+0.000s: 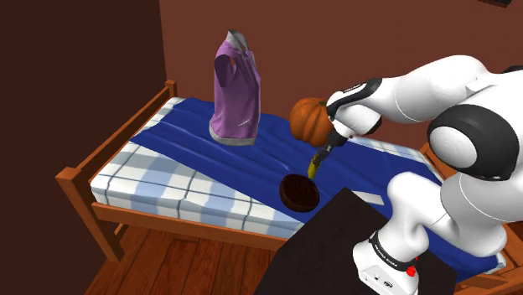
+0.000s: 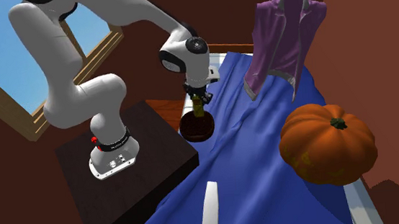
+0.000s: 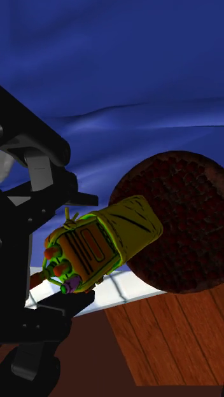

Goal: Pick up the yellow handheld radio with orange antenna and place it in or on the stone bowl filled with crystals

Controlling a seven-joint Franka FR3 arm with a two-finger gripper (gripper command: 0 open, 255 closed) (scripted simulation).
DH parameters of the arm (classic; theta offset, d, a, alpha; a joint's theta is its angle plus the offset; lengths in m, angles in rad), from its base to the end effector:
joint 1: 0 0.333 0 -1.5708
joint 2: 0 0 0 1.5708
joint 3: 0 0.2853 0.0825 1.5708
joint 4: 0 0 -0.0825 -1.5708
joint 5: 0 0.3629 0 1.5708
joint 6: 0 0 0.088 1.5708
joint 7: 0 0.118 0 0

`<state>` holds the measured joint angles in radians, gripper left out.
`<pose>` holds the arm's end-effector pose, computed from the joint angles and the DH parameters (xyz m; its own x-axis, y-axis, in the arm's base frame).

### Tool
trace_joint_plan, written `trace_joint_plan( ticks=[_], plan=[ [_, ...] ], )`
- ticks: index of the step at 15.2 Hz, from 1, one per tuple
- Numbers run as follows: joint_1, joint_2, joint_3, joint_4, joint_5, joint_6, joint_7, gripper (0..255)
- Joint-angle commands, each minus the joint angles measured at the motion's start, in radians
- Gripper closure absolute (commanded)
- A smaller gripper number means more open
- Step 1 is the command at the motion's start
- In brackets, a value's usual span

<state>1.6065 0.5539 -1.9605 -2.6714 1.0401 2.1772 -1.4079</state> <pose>0.3561 -0.1443 0.2702 0.9478 0.2375 0.2127 0.2776 -0.9430 -0.1838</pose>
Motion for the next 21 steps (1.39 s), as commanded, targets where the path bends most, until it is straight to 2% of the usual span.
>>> trace_joint_plan(
  ticks=[1, 7, 10, 12, 20, 21],
  plan=[
    [0.05, 0.024, 0.01, -0.01, 0.036, 0.0, 0.033, 255],
    [-0.041, -0.072, 0.142, -0.02, 0.074, 0.12, -0.006, 255],
    [-0.112, -0.125, 0.231, -0.02, 0.091, 0.185, -0.027, 255],
    [-0.181, -0.163, 0.311, -0.019, 0.103, 0.233, -0.044, 255],
    [-0.182, -0.161, 0.312, -0.018, 0.105, 0.231, -0.045, 255],
    [-0.182, -0.161, 0.312, -0.018, 0.105, 0.231, -0.045, 0]
  ],
)
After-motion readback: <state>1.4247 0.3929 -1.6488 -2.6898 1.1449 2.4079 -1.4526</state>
